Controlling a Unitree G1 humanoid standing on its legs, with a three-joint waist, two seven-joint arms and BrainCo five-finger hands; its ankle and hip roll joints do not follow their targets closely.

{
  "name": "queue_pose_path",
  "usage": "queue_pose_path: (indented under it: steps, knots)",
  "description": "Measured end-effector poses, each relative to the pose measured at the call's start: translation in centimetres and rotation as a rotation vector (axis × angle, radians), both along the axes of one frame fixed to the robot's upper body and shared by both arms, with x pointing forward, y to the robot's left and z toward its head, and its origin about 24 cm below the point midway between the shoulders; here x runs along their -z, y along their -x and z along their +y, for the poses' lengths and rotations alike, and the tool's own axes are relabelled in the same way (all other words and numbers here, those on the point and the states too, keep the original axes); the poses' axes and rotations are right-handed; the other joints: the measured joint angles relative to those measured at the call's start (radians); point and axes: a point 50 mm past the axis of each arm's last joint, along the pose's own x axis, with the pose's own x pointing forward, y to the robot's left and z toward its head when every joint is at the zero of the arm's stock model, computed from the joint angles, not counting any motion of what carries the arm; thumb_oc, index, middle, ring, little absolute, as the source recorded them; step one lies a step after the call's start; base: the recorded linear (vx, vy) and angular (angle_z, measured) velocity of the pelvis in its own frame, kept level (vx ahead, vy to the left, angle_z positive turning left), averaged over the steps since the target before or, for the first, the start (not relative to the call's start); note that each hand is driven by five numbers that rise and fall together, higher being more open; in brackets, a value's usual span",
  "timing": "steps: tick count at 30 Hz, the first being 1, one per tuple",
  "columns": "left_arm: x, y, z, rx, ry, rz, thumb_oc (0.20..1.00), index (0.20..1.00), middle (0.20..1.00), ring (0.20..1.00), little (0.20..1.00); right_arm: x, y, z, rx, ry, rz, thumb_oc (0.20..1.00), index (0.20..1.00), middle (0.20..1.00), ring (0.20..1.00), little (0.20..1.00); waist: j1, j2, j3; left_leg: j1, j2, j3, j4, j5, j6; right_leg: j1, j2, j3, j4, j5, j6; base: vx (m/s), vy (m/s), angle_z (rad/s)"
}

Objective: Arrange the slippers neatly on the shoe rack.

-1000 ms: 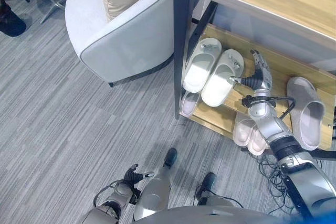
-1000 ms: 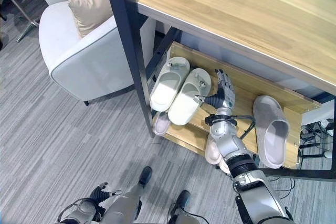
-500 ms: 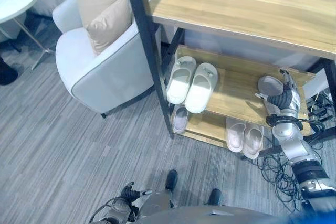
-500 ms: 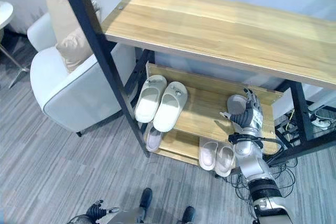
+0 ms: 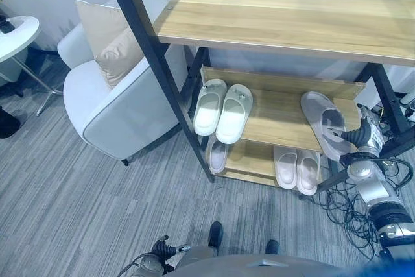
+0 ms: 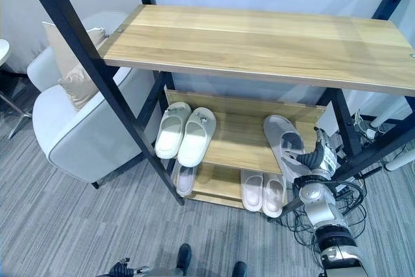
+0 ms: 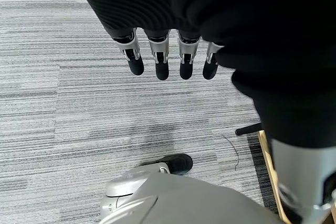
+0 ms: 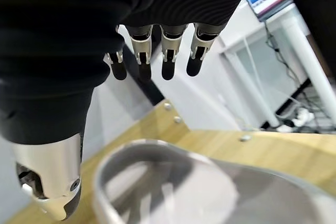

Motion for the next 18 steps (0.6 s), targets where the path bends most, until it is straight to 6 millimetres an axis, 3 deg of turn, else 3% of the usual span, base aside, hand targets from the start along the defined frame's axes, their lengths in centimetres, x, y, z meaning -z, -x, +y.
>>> queue_pose_path:
  steps: [7,13,15,18]
  knots:
    - [0.0,-0.4,-0.1,-0.001,0.003,-0.009,1.0,1.0,1.0,1.0,1.0,-0.4,-0.9,-0.8,0.027,0.029,0.03,1.0,1.0,1.0,1.0,1.0,-0.001,0.013,0.025,-0.014,-0.002,0.007,0.0,-0.002,0.006,-0.019,-0.001,0.001,0.0,-0.002,-0.004,0.05,-0.001,-0.03]
    - [-0.2,-1.1,-0.1,0.001,-0.002,-0.03,1.0,1.0,1.0,1.0,1.0,-1.5,-2.0,-0.3,0.011,0.035,-0.004,1.0,1.0,1.0,1.0,1.0,0.001,0.016,0.048,-0.042,-0.005,0.008,0.0,-0.004,0.009,-0.047,-0.002,0.003,0.0,-0.001,-0.004,0.04,0.021,-0.01]
    - [-0.3,-1.4,-0.1,0.001,-0.009,-0.038,1.0,1.0,1.0,1.0,1.0,-2.9,-3.4,0.3,-0.008,0.041,-0.044,1.0,1.0,1.0,1.0,1.0,0.001,0.019,0.061,-0.049,-0.006,0.016,0.0,-0.005,0.009,-0.061,-0.002,0.024,0.0,0.0,-0.003,0.02,0.027,-0.12]
    - [-0.3,-1.7,-0.1,0.002,-0.009,-0.045,1.0,1.0,1.0,1.0,1.0,-3.3,-4.1,0.8,-0.027,0.051,-0.045,1.0,1.0,1.0,1.0,1.0,0.003,0.02,0.066,-0.057,-0.006,0.016,0.0,-0.005,0.009,-0.068,-0.001,0.024,0.0,0.0,-0.003,0.01,0.007,-0.02]
